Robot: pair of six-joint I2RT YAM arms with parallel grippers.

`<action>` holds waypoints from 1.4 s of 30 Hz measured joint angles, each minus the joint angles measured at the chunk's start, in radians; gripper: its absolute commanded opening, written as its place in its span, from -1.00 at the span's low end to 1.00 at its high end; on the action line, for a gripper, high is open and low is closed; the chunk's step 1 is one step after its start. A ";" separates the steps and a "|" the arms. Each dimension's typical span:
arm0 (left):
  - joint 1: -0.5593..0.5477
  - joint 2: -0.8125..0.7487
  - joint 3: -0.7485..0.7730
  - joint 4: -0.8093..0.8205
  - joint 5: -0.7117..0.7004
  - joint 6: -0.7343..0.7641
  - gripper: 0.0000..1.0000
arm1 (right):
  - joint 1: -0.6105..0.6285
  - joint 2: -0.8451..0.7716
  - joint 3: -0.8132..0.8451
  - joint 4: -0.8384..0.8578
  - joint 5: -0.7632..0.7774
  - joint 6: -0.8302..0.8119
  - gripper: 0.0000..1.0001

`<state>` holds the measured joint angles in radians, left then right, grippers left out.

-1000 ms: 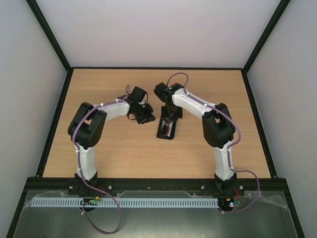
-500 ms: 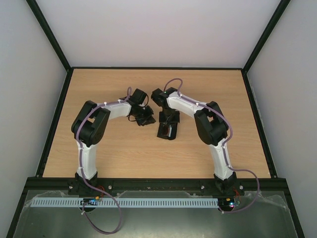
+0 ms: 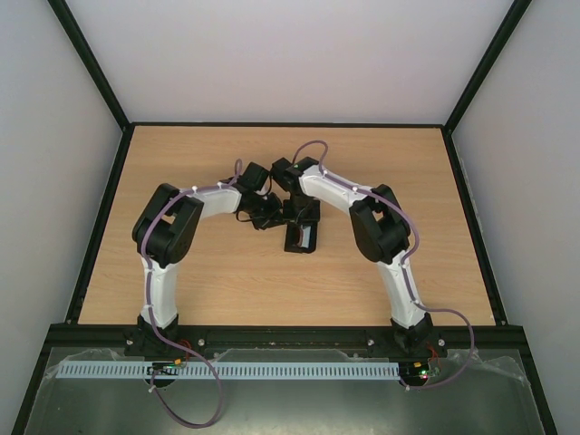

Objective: Organize the sunglasses
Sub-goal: Adjust the sunglasses in the sunglasses case, then close the sunglasses case at the center of the board.

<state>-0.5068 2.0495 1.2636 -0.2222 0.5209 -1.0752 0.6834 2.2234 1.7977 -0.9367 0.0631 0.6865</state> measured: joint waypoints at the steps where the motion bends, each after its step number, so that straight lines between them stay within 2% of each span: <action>1: 0.000 0.000 0.000 0.001 0.002 -0.002 -0.80 | 0.001 0.003 0.004 -0.001 -0.003 0.003 -0.79; 9: -0.002 0.000 0.000 0.003 0.002 -0.013 -0.80 | -0.004 0.005 0.005 0.000 -0.037 0.018 -0.77; 14: -0.002 -0.004 -0.009 0.013 0.001 -0.018 -0.80 | -0.004 0.004 0.006 -0.007 -0.029 0.017 -0.62; 20: 0.000 -0.017 -0.037 0.045 -0.003 -0.025 -0.80 | -0.004 -0.013 0.019 -0.027 -0.014 0.013 -0.55; 29: 0.002 -0.019 -0.039 0.043 -0.001 -0.025 -0.80 | -0.017 -0.181 0.024 -0.024 -0.029 0.014 -0.45; 36: 0.004 -0.025 -0.041 0.025 -0.002 -0.024 -0.80 | -0.171 -0.424 -0.271 0.055 -0.064 0.040 -0.47; 38: 0.004 -0.027 -0.042 0.021 -0.003 -0.024 -0.80 | -0.220 -0.438 -0.360 0.088 -0.084 0.053 -0.48; 42: 0.004 -0.029 -0.042 0.014 -0.005 -0.023 -0.80 | -0.236 -0.406 -0.459 0.145 -0.137 0.066 -0.54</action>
<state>-0.5026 2.0209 1.2217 -0.2081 0.5156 -1.0985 0.4473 1.8172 1.3388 -0.7914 -0.0738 0.7521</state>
